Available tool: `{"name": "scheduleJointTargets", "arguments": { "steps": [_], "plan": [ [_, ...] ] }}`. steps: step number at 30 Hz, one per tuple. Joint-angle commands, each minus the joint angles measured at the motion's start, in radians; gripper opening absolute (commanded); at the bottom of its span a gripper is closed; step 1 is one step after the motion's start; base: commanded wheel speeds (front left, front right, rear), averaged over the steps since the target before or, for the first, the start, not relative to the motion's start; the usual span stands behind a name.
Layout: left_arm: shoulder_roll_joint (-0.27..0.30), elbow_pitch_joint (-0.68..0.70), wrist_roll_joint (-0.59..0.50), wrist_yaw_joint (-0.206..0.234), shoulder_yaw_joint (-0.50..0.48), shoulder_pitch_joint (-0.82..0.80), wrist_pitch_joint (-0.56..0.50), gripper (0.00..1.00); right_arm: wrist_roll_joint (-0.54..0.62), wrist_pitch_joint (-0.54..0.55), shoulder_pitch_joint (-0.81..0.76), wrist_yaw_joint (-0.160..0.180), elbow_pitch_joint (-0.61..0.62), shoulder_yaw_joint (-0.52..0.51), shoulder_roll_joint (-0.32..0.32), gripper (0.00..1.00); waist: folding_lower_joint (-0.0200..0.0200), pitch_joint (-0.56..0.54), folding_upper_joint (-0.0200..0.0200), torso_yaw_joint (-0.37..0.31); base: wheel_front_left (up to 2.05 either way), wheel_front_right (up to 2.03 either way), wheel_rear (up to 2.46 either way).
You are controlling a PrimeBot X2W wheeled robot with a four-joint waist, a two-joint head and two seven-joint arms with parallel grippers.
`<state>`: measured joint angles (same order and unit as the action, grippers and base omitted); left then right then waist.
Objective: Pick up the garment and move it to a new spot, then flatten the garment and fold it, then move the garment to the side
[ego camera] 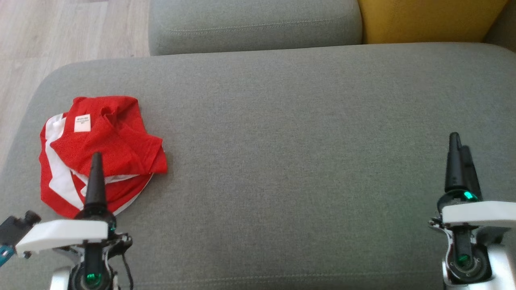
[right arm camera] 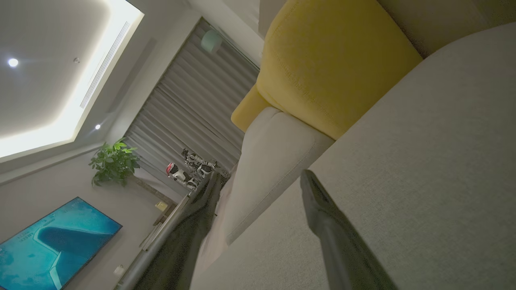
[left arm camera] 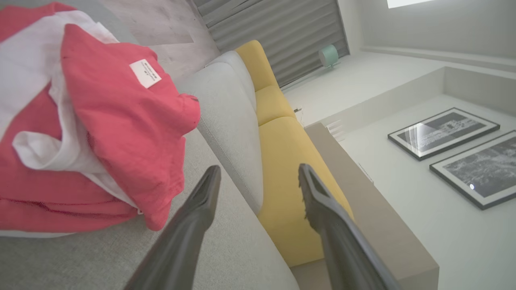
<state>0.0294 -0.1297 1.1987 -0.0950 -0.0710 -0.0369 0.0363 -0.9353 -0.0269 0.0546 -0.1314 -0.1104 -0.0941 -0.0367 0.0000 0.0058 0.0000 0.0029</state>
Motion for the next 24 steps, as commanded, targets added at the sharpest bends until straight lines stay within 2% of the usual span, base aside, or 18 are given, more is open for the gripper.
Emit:
{"name": "scheduleJointTargets", "arguments": {
  "steps": [1,9,17,24],
  "plan": [
    [0.013,0.05,-0.043,0.006,-0.003,-0.057,0.01,1.0,0.054,-0.017,0.06,0.0,0.053,0.018,-0.009,1.0,0.0,0.001,0.0,-0.001,0.0,0.0,0.0],
    [0.014,0.08,-0.251,0.004,0.066,-0.054,0.036,1.0,0.263,-0.043,0.052,0.0,0.06,0.082,-0.01,1.0,0.0,0.001,0.0,-0.005,0.0,0.0,0.0],
    [0.019,0.083,-0.452,0.01,0.129,-0.05,0.059,1.0,0.405,-0.067,0.047,0.0,0.05,0.115,-0.01,1.0,0.0,0.006,0.0,-0.009,0.0,0.0,0.0],
    [0.045,0.072,-0.593,0.055,0.179,-0.054,0.077,1.0,0.494,-0.085,0.047,0.0,0.032,0.13,-0.01,1.0,0.0,0.007,0.0,-0.011,0.0,0.0,0.0]
  ]
}}
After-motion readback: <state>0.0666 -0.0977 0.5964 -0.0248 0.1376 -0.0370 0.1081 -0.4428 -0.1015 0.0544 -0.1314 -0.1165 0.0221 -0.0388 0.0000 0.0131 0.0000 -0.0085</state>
